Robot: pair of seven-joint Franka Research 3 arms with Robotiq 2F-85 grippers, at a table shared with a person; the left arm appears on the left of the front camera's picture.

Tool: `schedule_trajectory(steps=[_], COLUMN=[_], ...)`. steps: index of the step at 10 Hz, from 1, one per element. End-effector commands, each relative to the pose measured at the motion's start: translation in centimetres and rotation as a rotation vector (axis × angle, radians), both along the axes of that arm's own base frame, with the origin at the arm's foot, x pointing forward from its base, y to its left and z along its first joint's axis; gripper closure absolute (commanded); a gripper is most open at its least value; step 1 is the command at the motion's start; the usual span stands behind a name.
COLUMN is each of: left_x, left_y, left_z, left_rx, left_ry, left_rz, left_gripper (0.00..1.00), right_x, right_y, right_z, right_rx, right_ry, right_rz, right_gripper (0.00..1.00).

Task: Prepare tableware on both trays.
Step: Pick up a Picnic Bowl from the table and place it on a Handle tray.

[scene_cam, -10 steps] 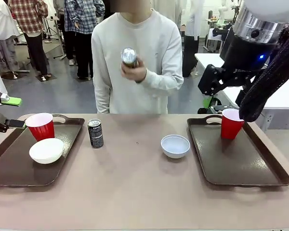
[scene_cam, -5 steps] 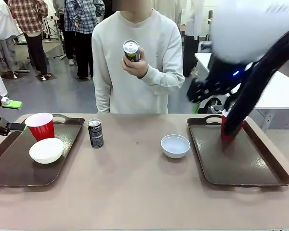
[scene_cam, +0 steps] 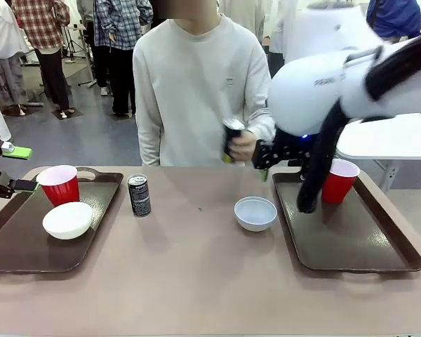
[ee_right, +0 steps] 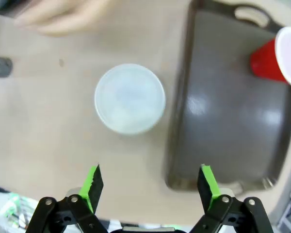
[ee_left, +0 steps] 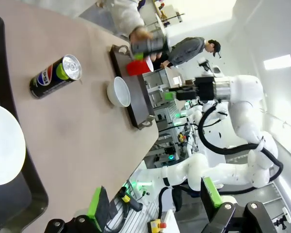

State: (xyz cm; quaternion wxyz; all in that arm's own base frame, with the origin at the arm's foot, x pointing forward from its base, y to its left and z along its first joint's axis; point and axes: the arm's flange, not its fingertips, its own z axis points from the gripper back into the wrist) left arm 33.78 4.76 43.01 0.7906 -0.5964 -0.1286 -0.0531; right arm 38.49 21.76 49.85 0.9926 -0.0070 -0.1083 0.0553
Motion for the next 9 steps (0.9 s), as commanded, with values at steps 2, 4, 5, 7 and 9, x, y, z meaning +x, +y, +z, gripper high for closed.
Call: schedule_trajectory(steps=[2, 4, 5, 7, 9], left_x=[-0.4, -0.4, -0.4, -0.4, -0.4], left_y=[0.2, 0.2, 0.2, 0.2, 0.2], left_z=[-0.1, -0.1, -0.1, -0.1, -0.1], left_rx=[-0.013, -0.013, -0.013, -0.013, -0.013], left_ry=[-0.022, -0.022, -0.022, -0.022, -0.022], left_rz=[-0.003, -0.003, -0.003, -0.003, -0.003], left_gripper=[0.0, 0.0, 0.0, 0.0, 0.0], right_x=[-18.4, -16.9, -15.8, -14.3, -10.6], right_y=[-6.5, -6.7, -6.4, -6.1, -5.2], right_z=[8.1, 6.9, 6.3, 5.3, 4.6], right_rx=[0.011, 0.006, 0.012, 0.01, 0.045], right_ry=[-0.05, 0.048, 0.069, 0.107, 0.058], right_rz=[0.125, 0.11, 0.118, 0.114, 0.056], right_gripper=[0.0, 0.0, 0.0, 0.0, 0.0])
